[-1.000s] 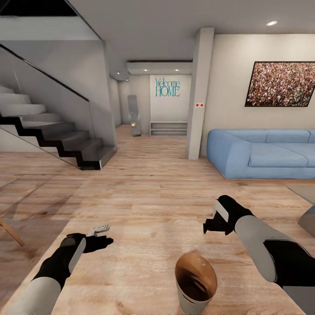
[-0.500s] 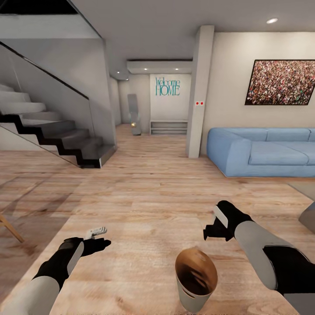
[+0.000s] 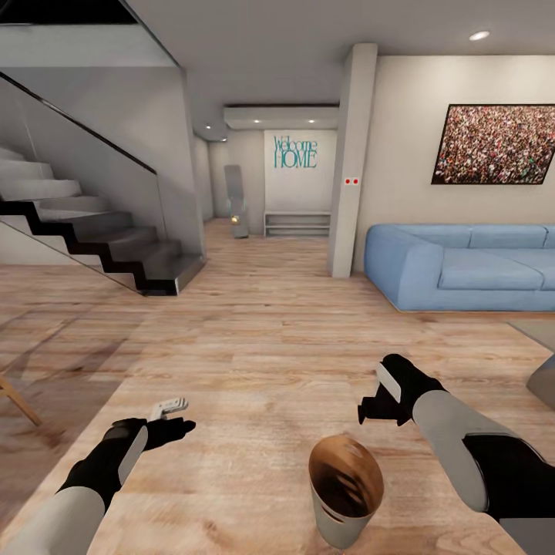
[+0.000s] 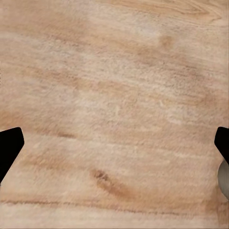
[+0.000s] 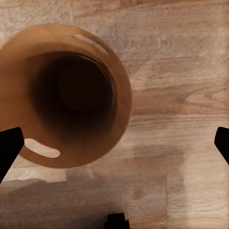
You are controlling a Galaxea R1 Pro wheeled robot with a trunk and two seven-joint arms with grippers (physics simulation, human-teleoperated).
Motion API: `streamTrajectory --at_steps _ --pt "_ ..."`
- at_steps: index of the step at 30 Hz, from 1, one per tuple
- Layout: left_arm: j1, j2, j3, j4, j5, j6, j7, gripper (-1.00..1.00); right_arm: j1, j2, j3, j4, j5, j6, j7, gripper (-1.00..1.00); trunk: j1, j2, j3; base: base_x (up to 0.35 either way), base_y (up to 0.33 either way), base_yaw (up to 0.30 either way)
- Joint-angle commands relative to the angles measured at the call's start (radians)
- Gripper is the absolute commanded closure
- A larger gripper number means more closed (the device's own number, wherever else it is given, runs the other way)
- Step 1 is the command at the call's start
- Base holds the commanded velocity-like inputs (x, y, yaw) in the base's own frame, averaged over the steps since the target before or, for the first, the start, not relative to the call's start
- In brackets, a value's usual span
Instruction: Put the three can of soda from the living room inside the tash can in the kitchen.
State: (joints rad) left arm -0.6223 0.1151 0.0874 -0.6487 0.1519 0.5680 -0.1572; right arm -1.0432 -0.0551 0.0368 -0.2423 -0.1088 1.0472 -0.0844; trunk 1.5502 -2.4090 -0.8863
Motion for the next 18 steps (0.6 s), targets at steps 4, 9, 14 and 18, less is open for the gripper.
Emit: streamTrajectory --at_steps 4,9,14,18 --pt "0.001 0.001 0.0 -0.002 0.0 -0.032 -0.012 -1.0 0.0 -0.003 0.0 0.0 0.0 0.0 0.0 -1.0 0.0 0.0 0.0 0.135 0.0 0.0" --pt "0.001 0.0 0.0 -0.004 -0.001 -0.05 -0.054 -1.0 0.0 -0.004 0.0 0.0 0.0 0.0 0.0 -1.0 0.0 0.0 0.0 0.144 0.0 0.0" --pt "0.001 -0.004 0.0 -0.005 -0.001 -0.054 -0.06 -1.0 0.0 -0.005 0.0 0.0 0.0 0.0 0.0 -1.0 0.0 0.0 0.0 0.04 0.0 0.0" --pt "0.001 -0.005 0.0 -0.005 -0.001 -0.054 -0.061 -1.0 0.002 -0.005 0.0 0.0 0.0 0.0 0.0 -1.0 0.0 0.0 0.0 0.011 0.0 0.0"
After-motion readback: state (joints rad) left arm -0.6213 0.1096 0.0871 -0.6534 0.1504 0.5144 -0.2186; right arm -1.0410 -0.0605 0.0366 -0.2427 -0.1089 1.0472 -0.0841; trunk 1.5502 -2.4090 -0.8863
